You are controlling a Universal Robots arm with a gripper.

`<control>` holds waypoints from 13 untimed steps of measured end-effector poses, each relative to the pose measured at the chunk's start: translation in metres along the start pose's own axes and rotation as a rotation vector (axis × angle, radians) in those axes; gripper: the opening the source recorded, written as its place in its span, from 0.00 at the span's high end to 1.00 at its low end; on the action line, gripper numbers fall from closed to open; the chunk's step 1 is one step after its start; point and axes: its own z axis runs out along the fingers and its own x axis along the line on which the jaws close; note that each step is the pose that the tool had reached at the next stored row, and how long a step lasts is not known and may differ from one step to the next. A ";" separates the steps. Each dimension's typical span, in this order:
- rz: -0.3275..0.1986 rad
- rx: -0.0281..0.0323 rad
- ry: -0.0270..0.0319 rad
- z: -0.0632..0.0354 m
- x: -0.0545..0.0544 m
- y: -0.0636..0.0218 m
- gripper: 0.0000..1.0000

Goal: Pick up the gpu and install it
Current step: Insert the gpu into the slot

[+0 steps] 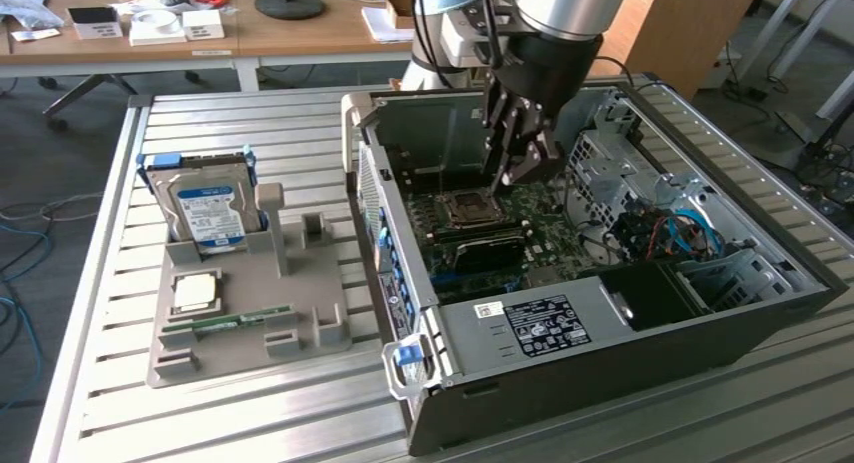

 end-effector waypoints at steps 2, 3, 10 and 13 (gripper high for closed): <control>-0.001 0.0000 0.0000 0.0037 0.000 -0.0003 0.60; -0.001 0.0000 -0.0001 0.0056 0.000 -0.0004 0.60; -0.002 -0.0001 0.0001 0.0113 0.000 -0.0007 0.60; -0.004 -0.0002 0.0000 0.0121 0.000 -0.0032 0.60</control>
